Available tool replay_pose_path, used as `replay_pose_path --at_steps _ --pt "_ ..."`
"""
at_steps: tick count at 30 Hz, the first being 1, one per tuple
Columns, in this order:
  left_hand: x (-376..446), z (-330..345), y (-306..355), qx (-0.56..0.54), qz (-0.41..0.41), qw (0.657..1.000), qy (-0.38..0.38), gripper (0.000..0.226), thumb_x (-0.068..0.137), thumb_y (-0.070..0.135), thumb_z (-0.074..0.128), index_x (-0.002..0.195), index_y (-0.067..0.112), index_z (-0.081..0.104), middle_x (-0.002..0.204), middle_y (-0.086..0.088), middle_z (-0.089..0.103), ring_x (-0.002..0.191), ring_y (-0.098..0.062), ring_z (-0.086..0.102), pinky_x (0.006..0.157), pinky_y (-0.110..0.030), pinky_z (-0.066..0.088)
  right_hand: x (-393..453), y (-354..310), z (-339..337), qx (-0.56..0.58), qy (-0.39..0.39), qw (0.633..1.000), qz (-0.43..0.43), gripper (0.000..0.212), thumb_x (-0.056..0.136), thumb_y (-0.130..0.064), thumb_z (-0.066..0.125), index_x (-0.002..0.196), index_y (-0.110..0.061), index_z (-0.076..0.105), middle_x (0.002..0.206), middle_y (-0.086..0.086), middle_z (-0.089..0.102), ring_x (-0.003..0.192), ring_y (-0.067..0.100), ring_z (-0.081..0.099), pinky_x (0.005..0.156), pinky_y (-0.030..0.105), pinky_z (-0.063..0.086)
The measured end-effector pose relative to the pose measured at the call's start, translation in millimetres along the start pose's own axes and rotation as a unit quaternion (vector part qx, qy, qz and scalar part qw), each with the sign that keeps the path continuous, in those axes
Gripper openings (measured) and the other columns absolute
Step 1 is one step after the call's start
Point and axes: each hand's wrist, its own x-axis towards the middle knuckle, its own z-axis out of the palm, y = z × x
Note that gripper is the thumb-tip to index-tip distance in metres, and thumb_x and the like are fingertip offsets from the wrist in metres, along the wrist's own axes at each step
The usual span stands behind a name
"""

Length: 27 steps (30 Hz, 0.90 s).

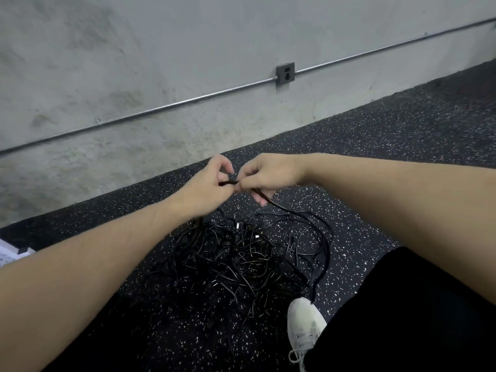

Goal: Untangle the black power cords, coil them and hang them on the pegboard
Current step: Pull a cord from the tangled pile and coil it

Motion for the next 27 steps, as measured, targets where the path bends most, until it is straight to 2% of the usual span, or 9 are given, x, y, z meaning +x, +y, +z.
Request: replay_pose_path --at_steps 2,6,10,14,18,21,23,25,27 --pt "-1 4 0 0.002 0.01 1.0 -0.016 0.024 0.1 0.011 0.056 0.098 0.028 0.04 0.077 -0.014 0.06 0.049 -0.008 0.032 0.051 -0.03 0.028 0 -5 -1 -0.004 -0.006 1.0 -0.011 0.02 0.102 -0.024 0.056 0.086 -0.017 0.064 0.054 -0.006 0.051 0.05 0.012 0.051 0.065 0.03 0.047" --pt "-11 7 -14 0.034 -0.002 0.999 -0.036 0.016 0.101 0.019 0.059 0.099 0.026 0.045 0.071 -0.004 0.062 0.058 -0.011 0.055 0.063 -0.035 0.046 -6 -11 -3 -0.056 0.055 0.996 -0.037 0.027 0.1 -0.035 0.06 0.078 -0.02 0.063 0.052 -0.012 0.041 0.042 0.004 0.032 0.047 0.018 0.03" --pt "-21 3 -33 0.049 -0.055 0.995 -0.07 0.019 0.104 0.032 0.057 0.105 0.018 0.044 0.08 -0.002 0.077 0.06 -0.001 0.065 0.06 -0.018 0.044 -12 -7 -17 0.056 0.142 0.986 -0.063 0.034 0.098 -0.033 0.061 0.067 -0.024 0.052 0.05 -0.013 0.042 0.044 0.005 0.032 0.046 0.02 0.027" --pt "-26 -10 -47 0.052 -0.067 0.996 -0.007 0.025 0.104 0.032 0.057 0.097 0.007 0.054 0.075 -0.007 0.075 0.044 0.004 0.054 0.049 -0.01 0.038 -13 6 -25 0.131 0.18 0.974 -0.049 0.035 0.098 -0.031 0.061 0.066 -0.023 0.05 0.051 -0.01 0.039 0.044 0.009 0.03 0.044 0.024 0.022" --pt "-25 -11 -61 0.043 -0.068 0.997 -0.003 0.021 0.103 0.036 0.058 0.095 0.018 0.051 0.059 0.0 0.06 0.053 -0.015 0.053 0.063 -0.031 0.046 -8 23 -24 0.042 0.19 0.981 0.019 0.027 0.101 -0.034 0.057 0.085 -0.013 0.062 0.057 -0.008 0.048 0.045 0.007 0.039 0.046 0.022 0.035" --pt "-26 -10 -63 0.081 -0.068 0.994 -0.001 0.017 0.103 0.035 0.058 0.094 0.022 0.054 0.054 0.01 0.044 0.049 -0.008 0.038 0.054 -0.027 0.037 -4 34 -19 -0.045 0.117 0.989 0.076 0.024 0.102 -0.03 0.057 0.122 -0.016 0.058 0.092 0.01 0.067 0.066 0.019 0.06 0.058 0.031 0.052" --pt "-26 -9 -59 0.089 -0.048 0.995 0.002 0.016 0.102 0.035 0.059 0.092 0.022 0.056 0.053 0.014 0.041 0.047 -0.004 0.035 0.053 -0.023 0.034 -2 34 -15 -0.102 0.073 0.987 0.104 0.042 0.101 -0.029 0.06 0.14 -0.021 0.048 0.129 0.016 0.062 0.098 0.03 0.069 0.085 0.041 0.058" --pt "-24 -5 -51 0.09 -0.021 0.996 0.001 0.015 0.101 0.035 0.062 0.089 0.025 0.058 0.053 0.015 0.04 0.048 -0.005 0.035 0.055 -0.025 0.035 -4 28 -11 -0.142 0.04 0.984 0.096 0.05 0.1 -0.029 0.062 0.146 -0.023 0.045 0.148 0.008 0.049 0.127 0.029 0.057 0.108 0.038 0.044" --pt "-21 1 -38 0.085 0.007 0.996 0.002 0.014 0.099 0.034 0.064 0.087 0.029 0.059 0.053 0.015 0.042 0.049 -0.004 0.036 0.057 -0.028 0.035 -7 19 -8 -0.144 0.015 0.987 0.073 0.045 0.1 -0.029 0.061 0.143 -0.024 0.051 0.149 0.002 0.05 0.134 0.022 0.049 0.106 0.027 0.034"
